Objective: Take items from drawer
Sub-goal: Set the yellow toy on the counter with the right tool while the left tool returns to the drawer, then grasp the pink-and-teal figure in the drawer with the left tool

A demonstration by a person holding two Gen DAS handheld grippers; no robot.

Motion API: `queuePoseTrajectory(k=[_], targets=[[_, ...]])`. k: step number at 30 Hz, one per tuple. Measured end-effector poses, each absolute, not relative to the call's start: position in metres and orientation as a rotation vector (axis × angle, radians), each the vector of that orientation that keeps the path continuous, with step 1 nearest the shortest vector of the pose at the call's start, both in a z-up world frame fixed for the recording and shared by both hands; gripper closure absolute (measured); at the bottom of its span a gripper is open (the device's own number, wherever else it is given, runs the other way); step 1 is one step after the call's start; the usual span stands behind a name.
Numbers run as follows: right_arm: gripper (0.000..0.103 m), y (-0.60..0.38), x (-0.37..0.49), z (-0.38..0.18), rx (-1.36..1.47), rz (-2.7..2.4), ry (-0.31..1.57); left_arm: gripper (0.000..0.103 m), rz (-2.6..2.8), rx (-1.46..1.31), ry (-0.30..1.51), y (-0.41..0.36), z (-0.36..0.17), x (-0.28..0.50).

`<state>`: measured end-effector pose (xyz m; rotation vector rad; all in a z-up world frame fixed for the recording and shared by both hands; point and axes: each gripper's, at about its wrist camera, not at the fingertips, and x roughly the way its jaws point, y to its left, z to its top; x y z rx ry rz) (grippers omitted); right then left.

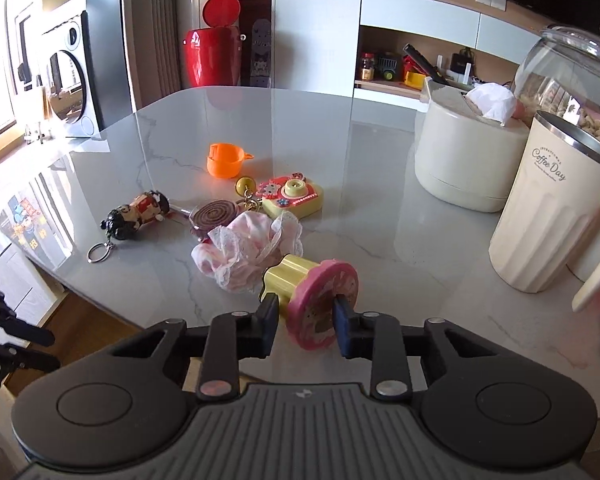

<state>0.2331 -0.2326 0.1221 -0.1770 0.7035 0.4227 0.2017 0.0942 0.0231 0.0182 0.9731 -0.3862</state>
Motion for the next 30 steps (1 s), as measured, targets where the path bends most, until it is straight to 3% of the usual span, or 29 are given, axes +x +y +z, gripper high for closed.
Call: queuePoseTrajectory(k=[8, 13, 19, 25, 30], targets=[[0.074, -0.216, 0.29, 0.118, -0.082, 0.423, 0.705, 0.072, -0.376, 0.066, 1.002, 0.102, 0.025, 0.201], [0.047, -0.233, 0.271, 0.127, -0.058, 0.417, 0.705, 0.071, -0.432, 0.207, 1.075, 0.11, 0.029, 0.204], [0.036, -0.261, 0.219, 0.134, -0.048, 0.539, 0.756, 0.072, -0.588, 0.385, 1.284, 0.097, 0.006, 0.222], [0.033, -0.262, 0.21, 0.1, -0.077, 0.611, 0.976, 0.073, -0.774, 0.515, 1.406, 0.054, -0.034, 0.235], [0.033, -0.275, 0.215, 0.078, -0.025, 0.516, 1.036, 0.074, -0.827, 0.467, 1.379, 0.009, -0.044, 0.246]])
